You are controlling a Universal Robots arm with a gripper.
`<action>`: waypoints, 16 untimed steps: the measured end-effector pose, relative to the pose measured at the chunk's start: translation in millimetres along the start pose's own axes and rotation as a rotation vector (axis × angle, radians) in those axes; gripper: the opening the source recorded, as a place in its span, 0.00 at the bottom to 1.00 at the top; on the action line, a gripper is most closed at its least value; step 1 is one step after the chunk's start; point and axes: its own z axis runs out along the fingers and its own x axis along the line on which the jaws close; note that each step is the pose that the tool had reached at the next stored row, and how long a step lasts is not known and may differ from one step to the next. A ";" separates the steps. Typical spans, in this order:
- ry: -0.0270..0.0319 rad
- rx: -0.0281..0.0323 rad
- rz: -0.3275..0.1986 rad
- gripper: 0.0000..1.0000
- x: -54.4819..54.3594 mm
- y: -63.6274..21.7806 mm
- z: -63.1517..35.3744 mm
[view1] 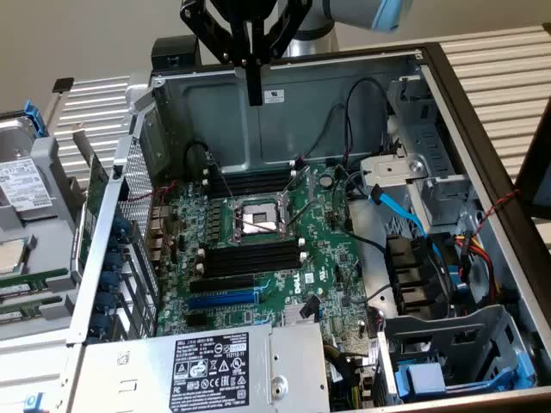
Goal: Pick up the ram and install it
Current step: 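Reach for the ram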
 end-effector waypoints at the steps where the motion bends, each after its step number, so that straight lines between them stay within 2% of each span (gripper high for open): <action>1: 0.0000 0.0000 0.000 0.10 0.0 0.0 0.0; 13: 0.0000 0.0000 0.000 0.10 1.0 -0.1 0.0; 16: 0.0001 0.0002 0.000 0.10 4.5 -0.6 -0.2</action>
